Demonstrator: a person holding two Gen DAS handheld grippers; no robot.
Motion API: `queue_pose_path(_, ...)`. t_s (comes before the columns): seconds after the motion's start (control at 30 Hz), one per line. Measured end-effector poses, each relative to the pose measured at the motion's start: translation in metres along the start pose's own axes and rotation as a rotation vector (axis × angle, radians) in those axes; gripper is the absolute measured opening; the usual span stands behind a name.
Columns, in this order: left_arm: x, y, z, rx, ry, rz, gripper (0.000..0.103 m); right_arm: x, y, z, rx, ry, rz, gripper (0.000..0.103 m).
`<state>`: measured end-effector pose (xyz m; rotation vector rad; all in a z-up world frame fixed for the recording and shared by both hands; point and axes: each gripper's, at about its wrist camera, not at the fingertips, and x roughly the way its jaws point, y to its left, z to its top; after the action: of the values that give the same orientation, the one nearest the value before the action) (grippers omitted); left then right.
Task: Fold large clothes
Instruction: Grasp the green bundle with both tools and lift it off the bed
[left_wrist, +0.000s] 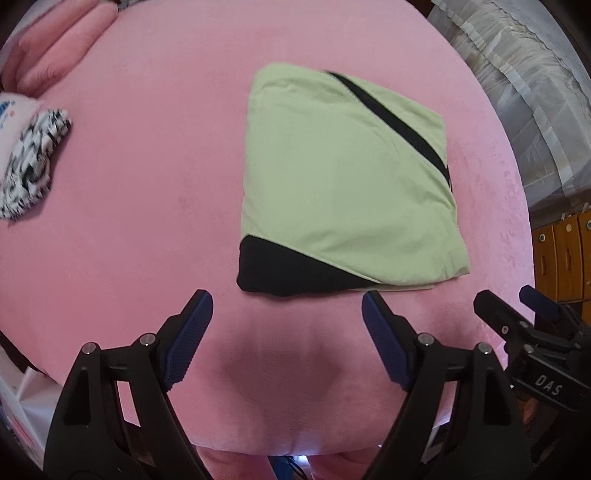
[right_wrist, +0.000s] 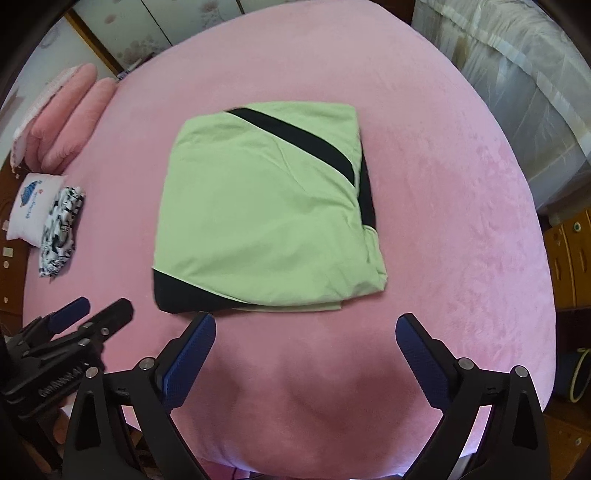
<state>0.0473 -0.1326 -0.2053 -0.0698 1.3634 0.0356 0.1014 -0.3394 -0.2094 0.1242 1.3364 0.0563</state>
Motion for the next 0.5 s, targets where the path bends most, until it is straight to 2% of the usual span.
queue_pose_path(0.13, 0.037, 0.021, 0.009, -0.103, 0.080, -0.078, 0.080, 0.038, -0.023, 0.008, 0.006, 0.046, 0.019, 0.099)
queue_pose_path(0.2, 0.056, 0.030, 0.016, -0.151, 0.121, -0.105, 0.080, 0.058, -0.041, 0.019, 0.039, 0.077, 0.063, 0.099)
queue_pose_path(0.23, 0.066, 0.037, 0.023, -0.169, 0.125, -0.147, 0.080, 0.069, -0.052, 0.027, 0.064, 0.092, 0.096, 0.099)
queue_pose_path(0.33, 0.088, 0.052, 0.045, -0.186, 0.116, -0.285, 0.080, 0.099, -0.084, 0.052, 0.142, 0.087, 0.268, 0.099)
queue_pose_path(0.37, 0.094, 0.056, 0.052, -0.188, 0.112, -0.319, 0.080, 0.111, -0.093, 0.061, 0.175, 0.118, 0.314, 0.098)
queue_pose_path(0.43, 0.107, 0.065, 0.068, -0.186, 0.121, -0.380, 0.080, 0.133, -0.109, 0.079, 0.241, 0.180, 0.403, 0.098)
queue_pose_path(0.5, 0.121, 0.071, 0.087, -0.155, 0.143, -0.407, 0.080, 0.150, -0.118, 0.097, 0.267, 0.194, 0.455, 0.096)
